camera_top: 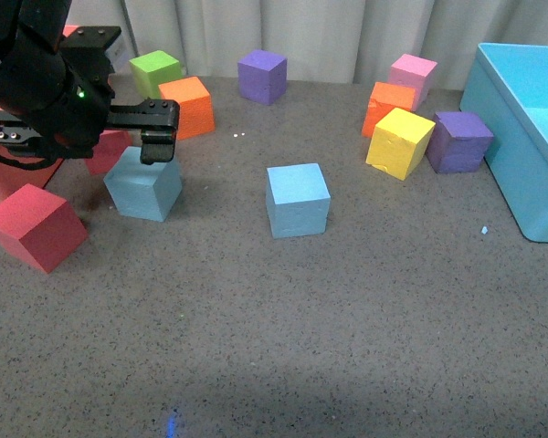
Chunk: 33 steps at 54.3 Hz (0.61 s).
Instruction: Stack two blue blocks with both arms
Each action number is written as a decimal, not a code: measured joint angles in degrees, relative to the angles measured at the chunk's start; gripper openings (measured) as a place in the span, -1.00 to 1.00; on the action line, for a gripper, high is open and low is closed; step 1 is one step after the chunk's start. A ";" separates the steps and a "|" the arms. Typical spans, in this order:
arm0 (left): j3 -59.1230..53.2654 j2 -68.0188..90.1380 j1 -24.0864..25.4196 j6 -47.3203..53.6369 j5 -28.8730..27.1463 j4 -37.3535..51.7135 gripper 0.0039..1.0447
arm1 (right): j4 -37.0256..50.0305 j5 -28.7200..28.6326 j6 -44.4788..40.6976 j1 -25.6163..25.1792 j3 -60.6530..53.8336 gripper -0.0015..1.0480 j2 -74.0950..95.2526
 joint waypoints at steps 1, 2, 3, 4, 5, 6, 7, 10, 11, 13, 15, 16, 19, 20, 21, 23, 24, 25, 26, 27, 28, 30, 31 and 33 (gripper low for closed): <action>0.20 0.24 0.02 -0.09 0.31 -0.26 0.88 | 0.00 -0.02 0.00 0.00 0.00 0.82 0.00; 0.57 0.61 0.02 -0.15 0.42 -0.81 0.88 | 0.00 0.00 0.02 0.00 0.00 0.82 0.00; 0.94 0.96 0.07 -0.31 0.59 -1.38 0.88 | 0.00 0.00 0.00 0.00 0.00 0.82 0.00; 1.16 1.16 0.07 -0.35 0.63 -1.62 0.88 | 0.00 0.00 0.00 0.00 0.00 0.82 0.00; 1.57 1.60 0.09 -0.46 0.83 -2.19 0.88 | 0.00 0.00 0.00 0.00 0.00 0.82 0.00; 2.29 2.21 0.11 -0.50 1.01 -3.13 0.88 | 0.00 -0.02 0.00 0.00 0.00 0.82 0.00; 2.78 2.64 0.13 -0.59 1.20 -3.74 0.88 | 0.00 0.00 0.00 0.00 0.00 0.82 0.00; 3.61 3.50 0.13 -1.03 1.42 -4.35 0.88 | 0.00 -0.02 0.00 0.00 0.00 0.82 0.00; 3.72 3.63 0.15 -1.14 1.75 -4.33 0.88 | 0.00 -0.02 0.00 0.00 0.00 0.82 0.00; 4.13 4.22 0.15 -1.14 1.68 -4.31 0.88 | 0.00 0.00 0.00 0.00 0.00 0.82 0.00; 4.46 4.68 0.13 -0.90 1.14 -4.35 0.88 | 0.00 0.00 0.00 0.00 0.00 0.82 0.00; 4.87 5.18 0.13 -0.87 1.14 -4.72 0.88 | 0.00 0.00 0.00 0.00 0.00 0.82 0.00; 6.01 6.36 0.22 -0.92 1.99 -5.57 0.88 | 0.00 0.00 0.00 0.00 0.00 0.82 0.00; 6.25 6.69 0.22 -0.85 1.95 -5.66 0.88 | 0.00 0.00 0.00 0.00 0.00 0.82 0.00; 6.47 7.02 0.22 -0.57 1.92 -5.68 0.88 | 0.00 0.00 0.02 0.00 0.00 0.82 0.00; 6.99 7.67 0.22 0.13 1.22 -5.97 0.87 | 0.00 0.00 0.00 0.00 0.00 0.82 0.00; 7.17 7.89 0.22 0.15 1.20 -6.23 0.82 | 0.00 0.00 0.02 0.00 0.00 0.82 0.00; 7.28 8.04 0.22 0.17 1.25 -6.54 0.76 | 0.00 -0.02 0.00 0.00 0.00 0.82 0.00; 7.32 8.15 0.22 0.24 1.22 -6.75 0.69 | 0.00 -0.02 0.00 0.00 0.00 0.82 0.00; 7.32 8.22 0.22 0.39 1.18 -6.88 0.62 | 0.00 -0.02 0.00 0.00 0.00 0.82 0.00; 7.34 8.26 0.22 0.44 0.77 -7.19 0.52 | 0.00 0.00 0.00 0.00 0.00 0.82 0.00; 7.39 8.28 0.20 0.50 0.33 -7.85 0.38 | 0.00 0.00 0.00 0.00 0.00 0.82 0.00; 7.39 8.28 0.20 0.52 0.22 -7.96 0.35 | 0.00 0.00 0.00 0.00 0.00 0.82 0.00; 7.39 8.28 0.17 0.50 -0.04 -8.11 0.24 | 0.00 0.00 0.02 0.00 0.00 0.82 0.00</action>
